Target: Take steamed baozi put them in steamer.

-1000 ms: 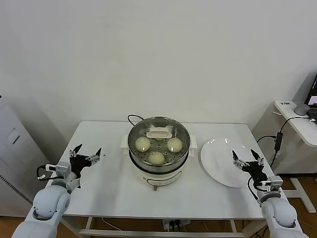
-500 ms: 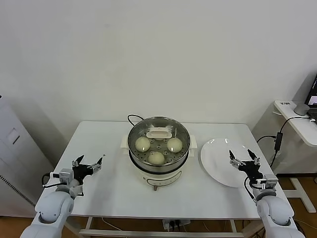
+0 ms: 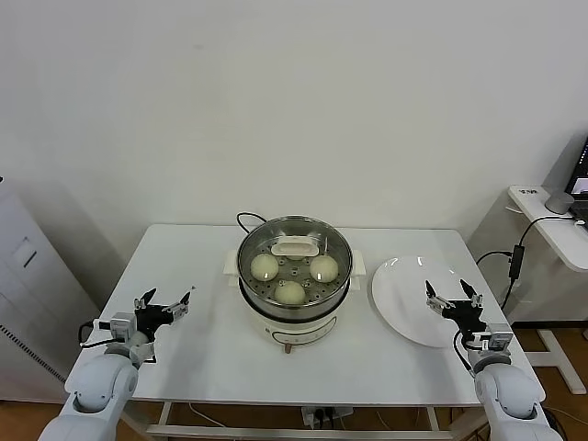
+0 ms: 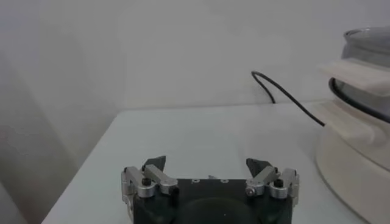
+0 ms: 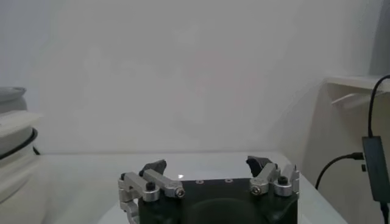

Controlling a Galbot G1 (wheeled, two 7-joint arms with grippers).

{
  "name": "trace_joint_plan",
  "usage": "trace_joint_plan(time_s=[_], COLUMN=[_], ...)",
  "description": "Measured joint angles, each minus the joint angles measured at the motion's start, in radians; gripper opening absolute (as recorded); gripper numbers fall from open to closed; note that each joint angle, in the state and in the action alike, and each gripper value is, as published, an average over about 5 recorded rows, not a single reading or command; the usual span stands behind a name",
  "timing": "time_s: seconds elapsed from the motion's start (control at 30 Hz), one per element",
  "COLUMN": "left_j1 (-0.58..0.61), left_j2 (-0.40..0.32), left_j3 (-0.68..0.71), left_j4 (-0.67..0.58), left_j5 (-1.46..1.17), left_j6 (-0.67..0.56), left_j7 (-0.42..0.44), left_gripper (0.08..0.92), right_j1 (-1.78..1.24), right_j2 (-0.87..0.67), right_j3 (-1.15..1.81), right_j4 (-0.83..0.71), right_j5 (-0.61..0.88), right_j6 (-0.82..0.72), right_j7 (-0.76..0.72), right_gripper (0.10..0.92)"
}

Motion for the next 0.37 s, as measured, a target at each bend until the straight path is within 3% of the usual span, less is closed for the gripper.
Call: trace_joint_plan(time_s=[0.37], left_j1=[0.003], left_j2=[-0.013], left_j3=[-0.002], left_j4=[-0.012], left_j5=[0.004], left_j6=[0.007], left_j7=[-0.005], left_gripper=[0.823], right_j1=[-0.012], right_j2=[0.004], right_j3=[0.004], right_j4=[-0.001], right_j5=[-0.022], right_j6=[-0.011], right_j7=[0.0], right_gripper=[0.823])
